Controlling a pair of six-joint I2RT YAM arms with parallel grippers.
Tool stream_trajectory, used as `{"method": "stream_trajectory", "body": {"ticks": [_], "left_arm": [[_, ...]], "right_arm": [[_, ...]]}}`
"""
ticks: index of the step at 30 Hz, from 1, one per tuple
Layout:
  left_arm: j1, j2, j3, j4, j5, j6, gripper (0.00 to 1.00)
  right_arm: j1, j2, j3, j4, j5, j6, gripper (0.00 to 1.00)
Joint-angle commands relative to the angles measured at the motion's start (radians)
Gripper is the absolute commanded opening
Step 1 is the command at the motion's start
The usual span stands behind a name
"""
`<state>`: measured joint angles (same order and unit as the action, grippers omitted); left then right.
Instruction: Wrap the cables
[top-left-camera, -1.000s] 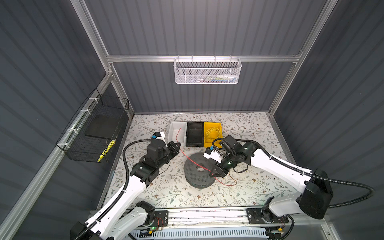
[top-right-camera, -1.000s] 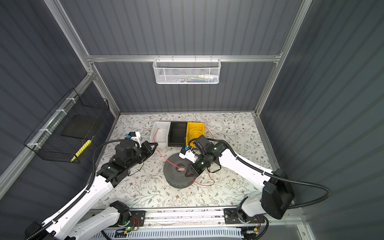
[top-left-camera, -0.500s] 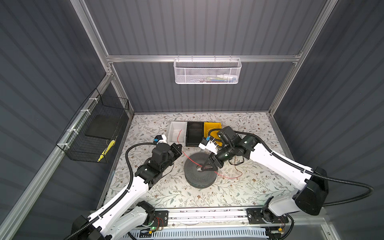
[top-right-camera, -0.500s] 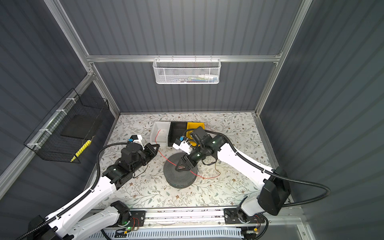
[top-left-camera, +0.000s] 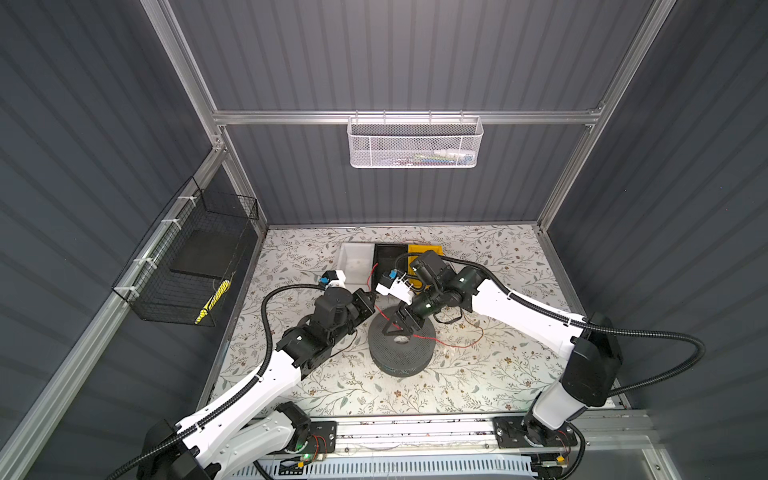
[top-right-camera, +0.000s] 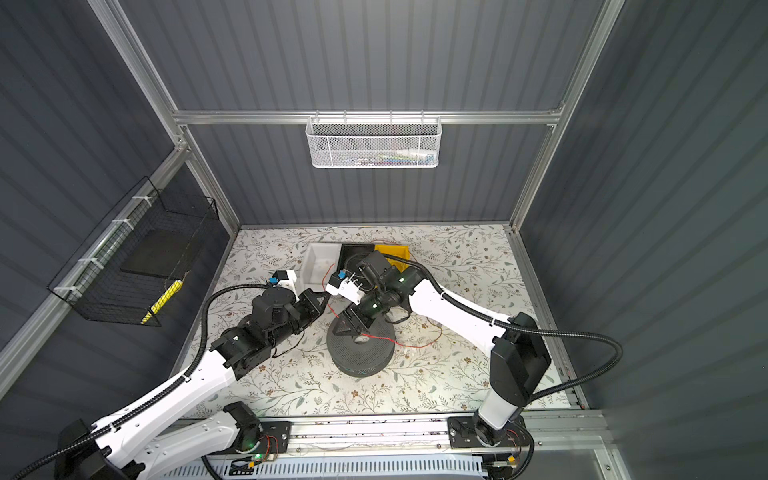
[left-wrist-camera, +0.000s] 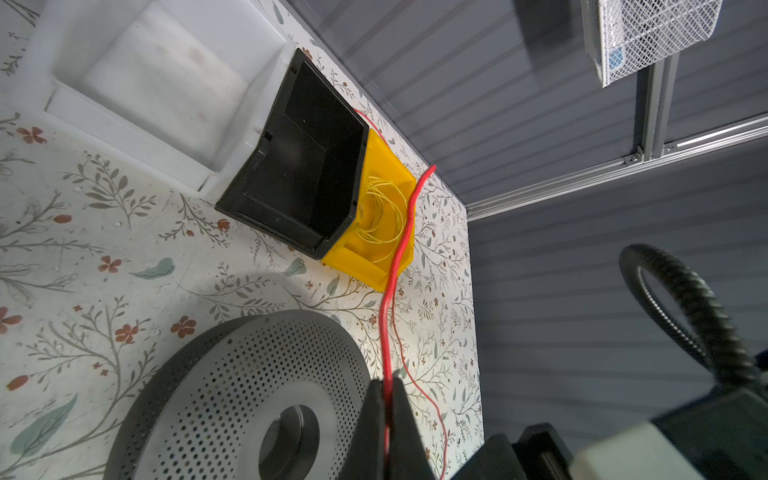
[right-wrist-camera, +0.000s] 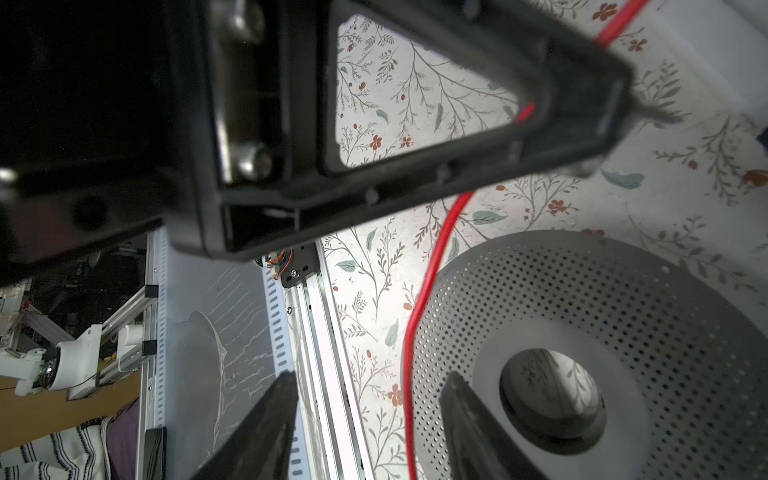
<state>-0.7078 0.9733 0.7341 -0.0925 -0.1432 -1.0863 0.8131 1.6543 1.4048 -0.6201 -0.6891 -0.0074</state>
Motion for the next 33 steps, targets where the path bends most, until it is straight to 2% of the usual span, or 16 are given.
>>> {"method": "stream_trajectory", "body": {"ticks": [1, 5, 8, 12, 15, 16, 17, 19, 20, 21, 23, 27, 29, 31, 33], "left_arm": [[-0.01, 0.005, 0.028, -0.021, -0.013, -0.014, 0.0], [-0.011, 0.002, 0.033, -0.032, -0.02, -0.012, 0.0], [-0.013, 0.005, 0.036, -0.037, -0.02, -0.008, 0.0], [-0.012, 0.009, 0.037, -0.042, -0.019, -0.009, 0.0], [-0.013, 0.008, 0.04, -0.064, -0.021, -0.011, 0.0], [-0.013, 0.01, 0.046, -0.083, -0.02, -0.008, 0.06], [-0.013, 0.01, 0.056, -0.108, -0.016, -0.001, 0.19], [-0.013, 0.008, 0.085, -0.183, -0.003, 0.024, 0.55], [-0.013, 0.006, 0.111, -0.249, -0.005, 0.046, 0.68], [-0.013, -0.001, 0.14, -0.316, -0.02, 0.068, 0.73], [-0.012, -0.008, 0.227, -0.515, -0.079, 0.113, 0.78], [-0.008, -0.018, 0.322, -0.829, -0.208, 0.115, 0.76], [0.008, -0.026, 0.325, -0.911, -0.225, 0.109, 0.68], [0.026, -0.024, 0.28, -0.89, -0.144, 0.114, 0.66], [0.028, -0.023, 0.18, -0.758, 0.001, 0.125, 0.65]], "right_arm": [[0.001, 0.01, 0.009, 0.05, 0.009, 0.002, 0.49], [0.002, 0.02, 0.01, 0.059, 0.004, 0.017, 0.23], [0.003, 0.016, 0.009, 0.05, -0.004, 0.016, 0.13], [0.004, 0.013, 0.007, 0.026, -0.001, 0.008, 0.0], [0.003, 0.003, -0.018, 0.026, -0.001, 0.007, 0.0], [0.003, -0.003, -0.03, 0.028, -0.006, 0.006, 0.0], [0.002, -0.012, -0.043, 0.032, -0.011, 0.007, 0.0], [0.002, -0.03, -0.07, 0.042, -0.022, 0.01, 0.0], [0.0, -0.039, -0.084, 0.041, -0.028, 0.011, 0.0], [-0.002, -0.045, -0.095, 0.038, -0.031, 0.009, 0.0], [-0.014, -0.064, -0.126, 0.032, -0.052, 0.007, 0.0], [-0.059, -0.108, -0.199, 0.059, -0.106, 0.024, 0.0], [-0.071, -0.13, -0.22, 0.044, -0.115, 0.017, 0.0], [-0.074, -0.154, -0.244, 0.043, -0.128, 0.019, 0.0], [-0.074, -0.175, -0.265, 0.049, -0.153, 0.028, 0.0]]}}
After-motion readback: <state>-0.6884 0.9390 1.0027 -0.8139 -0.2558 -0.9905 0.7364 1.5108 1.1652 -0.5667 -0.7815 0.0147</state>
